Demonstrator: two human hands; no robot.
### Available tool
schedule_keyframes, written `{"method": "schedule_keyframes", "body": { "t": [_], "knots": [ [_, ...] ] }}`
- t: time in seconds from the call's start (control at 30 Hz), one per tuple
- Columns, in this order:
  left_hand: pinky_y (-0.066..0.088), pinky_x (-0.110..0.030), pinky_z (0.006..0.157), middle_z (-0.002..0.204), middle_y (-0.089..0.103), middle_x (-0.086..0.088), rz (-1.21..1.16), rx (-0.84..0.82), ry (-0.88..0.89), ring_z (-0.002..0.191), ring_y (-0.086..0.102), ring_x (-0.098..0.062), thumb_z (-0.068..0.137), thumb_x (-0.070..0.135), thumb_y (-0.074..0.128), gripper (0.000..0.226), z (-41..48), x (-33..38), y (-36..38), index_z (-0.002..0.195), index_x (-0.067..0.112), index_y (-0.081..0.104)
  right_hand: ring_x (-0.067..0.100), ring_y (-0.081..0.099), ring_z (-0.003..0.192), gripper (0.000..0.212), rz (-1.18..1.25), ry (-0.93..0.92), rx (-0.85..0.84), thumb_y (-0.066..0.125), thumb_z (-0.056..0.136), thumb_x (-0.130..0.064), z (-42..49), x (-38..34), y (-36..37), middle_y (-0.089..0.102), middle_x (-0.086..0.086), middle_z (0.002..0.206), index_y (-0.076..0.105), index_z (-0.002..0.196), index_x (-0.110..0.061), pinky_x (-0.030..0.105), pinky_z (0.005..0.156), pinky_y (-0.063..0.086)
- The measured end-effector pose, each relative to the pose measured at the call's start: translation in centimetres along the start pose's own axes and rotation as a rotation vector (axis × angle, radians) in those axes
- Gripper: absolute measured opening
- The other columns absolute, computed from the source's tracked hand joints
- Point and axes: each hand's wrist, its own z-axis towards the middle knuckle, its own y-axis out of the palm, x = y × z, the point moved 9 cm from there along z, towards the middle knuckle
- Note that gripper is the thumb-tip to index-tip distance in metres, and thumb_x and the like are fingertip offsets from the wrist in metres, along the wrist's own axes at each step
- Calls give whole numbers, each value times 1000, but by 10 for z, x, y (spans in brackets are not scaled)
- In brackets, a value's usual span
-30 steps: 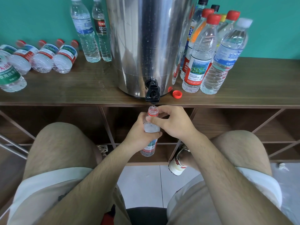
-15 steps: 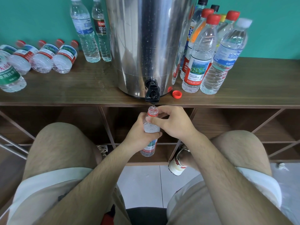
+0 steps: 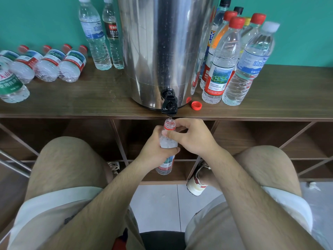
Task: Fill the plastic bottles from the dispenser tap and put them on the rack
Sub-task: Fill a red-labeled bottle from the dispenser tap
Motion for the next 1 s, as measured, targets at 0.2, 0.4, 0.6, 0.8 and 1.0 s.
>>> {"method": "schedule_keyframes", "body": {
  "t": [0.2, 0.4, 0.6, 0.8, 1.0],
  "knots": [
    [48, -28, 93, 117, 53, 21, -13, -2, 5, 103, 55, -4, 83, 24, 87, 76, -3, 5, 0, 141, 34, 38, 2, 72, 92, 27, -1, -6, 7, 80, 90, -42, 0, 0, -1, 78, -13, 99, 81, 110, -24, 36, 85, 61],
    [47, -21, 87, 117, 56, 21, -38, -17, 1, 104, 57, -5, 83, 22, 87, 75, -4, 4, 0, 139, 36, 39, 3, 72, 92, 25, 8, 1, 8, 80, 89, -41, 0, 0, -1, 78, -14, 97, 81, 108, -24, 40, 85, 61],
    [51, -38, 101, 127, 57, 13, -32, -15, -10, 115, 57, -10, 82, 23, 87, 80, -3, 4, 0, 144, 32, 38, 3, 72, 95, 29, -4, -1, -2, 79, 90, -42, 0, -1, 0, 78, -13, 101, 80, 112, -23, 39, 87, 61],
    [50, -35, 99, 127, 57, 14, -25, -17, -4, 114, 57, -9, 82, 23, 87, 79, -3, 4, 0, 144, 33, 38, 4, 72, 95, 29, -13, -2, -1, 78, 91, -42, 0, -3, -1, 79, -11, 103, 80, 113, -22, 39, 87, 61],
    [49, -30, 94, 120, 56, 18, -10, -18, 6, 103, 57, -5, 82, 25, 87, 77, -1, 3, 1, 142, 33, 39, 4, 72, 94, 27, -11, 7, 2, 79, 91, -41, -1, -3, -1, 79, -11, 101, 81, 111, -22, 42, 86, 61]
  ]
}}
